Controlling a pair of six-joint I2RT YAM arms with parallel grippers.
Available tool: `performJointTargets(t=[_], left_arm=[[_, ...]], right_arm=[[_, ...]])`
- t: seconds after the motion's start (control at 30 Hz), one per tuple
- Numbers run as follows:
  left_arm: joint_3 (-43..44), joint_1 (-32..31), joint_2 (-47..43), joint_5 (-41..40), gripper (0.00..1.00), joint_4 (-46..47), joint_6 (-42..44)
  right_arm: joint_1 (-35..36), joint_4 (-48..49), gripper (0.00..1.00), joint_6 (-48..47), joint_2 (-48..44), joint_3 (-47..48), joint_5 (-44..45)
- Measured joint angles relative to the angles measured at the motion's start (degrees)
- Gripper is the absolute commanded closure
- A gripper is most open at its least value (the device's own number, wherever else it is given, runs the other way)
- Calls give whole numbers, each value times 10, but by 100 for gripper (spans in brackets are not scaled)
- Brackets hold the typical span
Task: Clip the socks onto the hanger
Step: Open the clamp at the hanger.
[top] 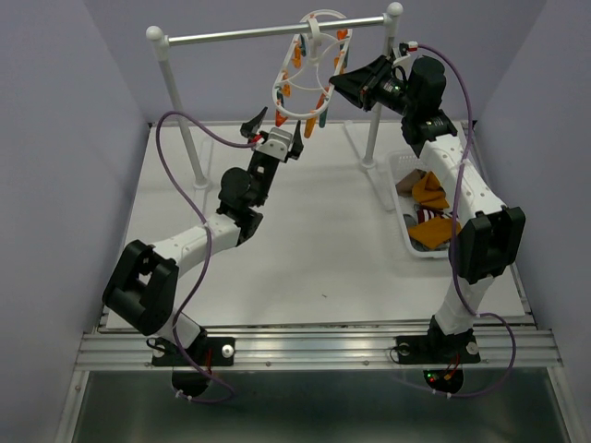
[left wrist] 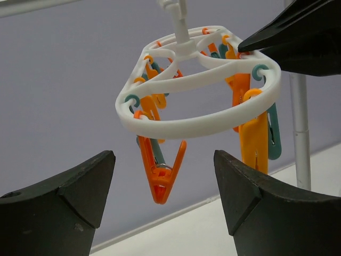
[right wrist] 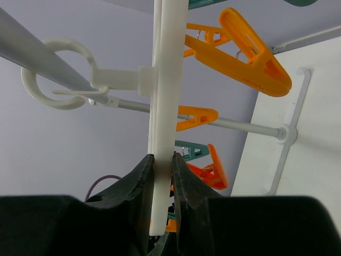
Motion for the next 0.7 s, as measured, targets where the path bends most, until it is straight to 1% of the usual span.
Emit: performJointTargets(t=[0.1,0.2,0.3,0.5,0.57,0.7], left_arm=[[16,0,0,3,15,-19,-2],[24,3,0,3,18,-25,-9],[29,5,0,7,25,-42,-15],[48,16,0,33,26,-74,-39],[48,18,0,37,31,-78,-43],[48,20,0,43,35,-90,-50]], right_arm=[[0,1,76,0,0,0,-2],[0,1,76,0,0,0,-3],[0,1,76,0,0,0,-4],[0,1,76,0,0,0,-7],[0,1,76,0,0,0,-8],[0,2,76,0,0,0,-10]])
